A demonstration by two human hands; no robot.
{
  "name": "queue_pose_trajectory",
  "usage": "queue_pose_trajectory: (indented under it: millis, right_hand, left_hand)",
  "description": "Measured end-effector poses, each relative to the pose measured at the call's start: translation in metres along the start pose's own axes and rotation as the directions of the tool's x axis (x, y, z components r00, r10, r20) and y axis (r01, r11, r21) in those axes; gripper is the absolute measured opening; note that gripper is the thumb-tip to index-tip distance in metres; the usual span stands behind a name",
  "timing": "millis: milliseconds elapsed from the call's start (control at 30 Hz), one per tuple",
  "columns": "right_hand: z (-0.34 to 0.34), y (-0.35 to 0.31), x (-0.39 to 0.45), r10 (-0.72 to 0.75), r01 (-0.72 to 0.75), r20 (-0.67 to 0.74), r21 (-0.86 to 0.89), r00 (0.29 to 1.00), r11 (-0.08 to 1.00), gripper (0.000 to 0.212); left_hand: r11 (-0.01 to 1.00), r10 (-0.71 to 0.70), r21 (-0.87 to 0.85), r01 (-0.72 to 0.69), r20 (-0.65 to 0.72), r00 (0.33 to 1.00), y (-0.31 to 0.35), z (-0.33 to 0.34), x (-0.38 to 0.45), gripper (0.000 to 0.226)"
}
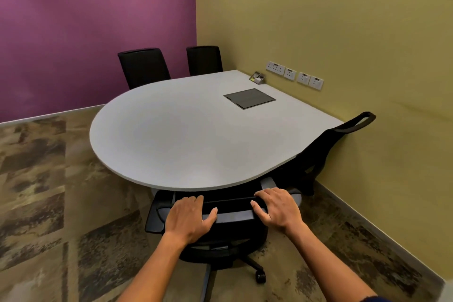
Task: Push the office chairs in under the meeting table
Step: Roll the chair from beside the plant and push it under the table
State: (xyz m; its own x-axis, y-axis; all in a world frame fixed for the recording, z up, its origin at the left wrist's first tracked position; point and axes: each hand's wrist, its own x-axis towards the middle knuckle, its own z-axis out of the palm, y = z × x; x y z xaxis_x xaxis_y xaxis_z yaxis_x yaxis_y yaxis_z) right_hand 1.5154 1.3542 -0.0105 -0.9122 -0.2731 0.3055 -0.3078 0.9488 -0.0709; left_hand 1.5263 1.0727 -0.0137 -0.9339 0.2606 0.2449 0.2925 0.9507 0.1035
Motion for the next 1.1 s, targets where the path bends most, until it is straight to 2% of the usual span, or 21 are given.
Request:
queue_pose_trajectory:
  millis: [167,367,533,733,967,1100]
  right_hand:
    - [0.009,0.04,0.023,-0.062,0.062,-0.019,-0.003,0.998,0.998,0.06]
    - [0.015,0.076,0.053,-0.119,0.118,0.02,0.015,0.993,0.993,0.065]
    - [0.018,0.096,0.069,-0.136,0.137,-0.022,0.02,0.99,0.99,0.063]
    - [0.024,0.097,0.074,-0.158,0.158,-0.036,0.013,0.987,0.987,0.059]
    - [0.024,0.101,0.08,-0.163,0.162,-0.04,-0.009,0.986,0.987,0.055]
    - [0.026,0.097,0.079,-0.164,0.164,-0.07,-0.01,0.984,0.986,0.055]
  left_hand:
    - [0.998,-0.059,-0.022,0.058,-0.021,0.998,0.026,0.006,0.019,0.075]
    - [0.989,-0.147,0.017,0.148,-0.025,0.989,0.052,0.008,0.041,0.078]
    - [0.983,-0.182,0.019,0.183,-0.039,0.982,0.063,0.011,0.057,0.067]
    - [0.982,-0.183,0.027,0.184,-0.031,0.983,0.055,0.019,0.061,0.058]
    - [0.987,-0.16,-0.013,0.159,-0.082,0.984,0.058,0.016,0.066,0.051]
    - [0.984,-0.177,-0.008,0.177,-0.068,0.982,0.054,0.02,0.063,0.064]
